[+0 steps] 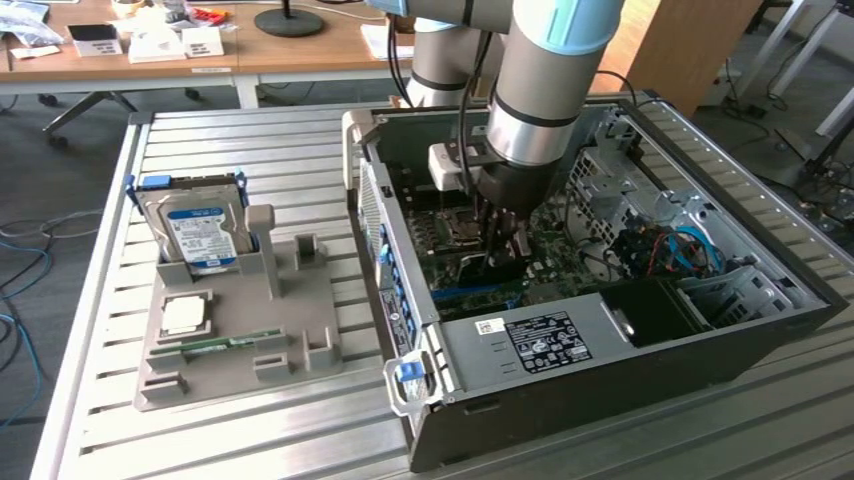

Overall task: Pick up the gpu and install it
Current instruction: 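Insert the gpu into the slot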

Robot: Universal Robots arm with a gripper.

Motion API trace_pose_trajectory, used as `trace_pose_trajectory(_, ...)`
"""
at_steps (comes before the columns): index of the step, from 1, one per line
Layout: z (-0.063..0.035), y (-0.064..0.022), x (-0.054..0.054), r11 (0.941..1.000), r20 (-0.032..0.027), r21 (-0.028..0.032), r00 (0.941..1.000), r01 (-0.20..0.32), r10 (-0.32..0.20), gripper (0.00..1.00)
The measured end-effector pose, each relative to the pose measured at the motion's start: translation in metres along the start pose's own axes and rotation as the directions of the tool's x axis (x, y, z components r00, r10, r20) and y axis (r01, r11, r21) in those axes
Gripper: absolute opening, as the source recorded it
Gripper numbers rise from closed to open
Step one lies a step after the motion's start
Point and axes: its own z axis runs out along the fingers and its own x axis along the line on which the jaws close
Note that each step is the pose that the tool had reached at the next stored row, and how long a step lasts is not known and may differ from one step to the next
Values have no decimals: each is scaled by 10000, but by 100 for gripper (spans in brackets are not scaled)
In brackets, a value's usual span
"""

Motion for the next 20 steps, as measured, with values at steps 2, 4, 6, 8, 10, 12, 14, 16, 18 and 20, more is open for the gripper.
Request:
trace_pose_trajectory(2,3,2,0,10000,2,1,10000,-1,1,27)
trace_pose_trajectory(4,3,3,-1,10000,2,1,10000,-1,1,27)
trace_pose_trajectory(6,3,3,-1,10000,10,1,10000,-1,1,27)
trace_pose_trajectory(8,3,3,-1,10000,16,1,10000,-2,2,27)
trace_pose_trajectory(10,3,3,-1,10000,15,0,10000,-2,2,27)
trace_pose_trajectory(12,4,3,0,10000,15,0,10000,-2,2,27)
trace_pose_trajectory(14,7,4,0,10000,14,0,10000,1,-1,27)
trace_pose_trajectory(16,9,5,0,10000,15,0,10000,-1,1,27)
trace_pose_trajectory(18,9,5,0,10000,15,0,10000,-1,1,27)
trace_pose_trajectory(20,10,10,-1,10000,17,1,10000,-3,3,27)
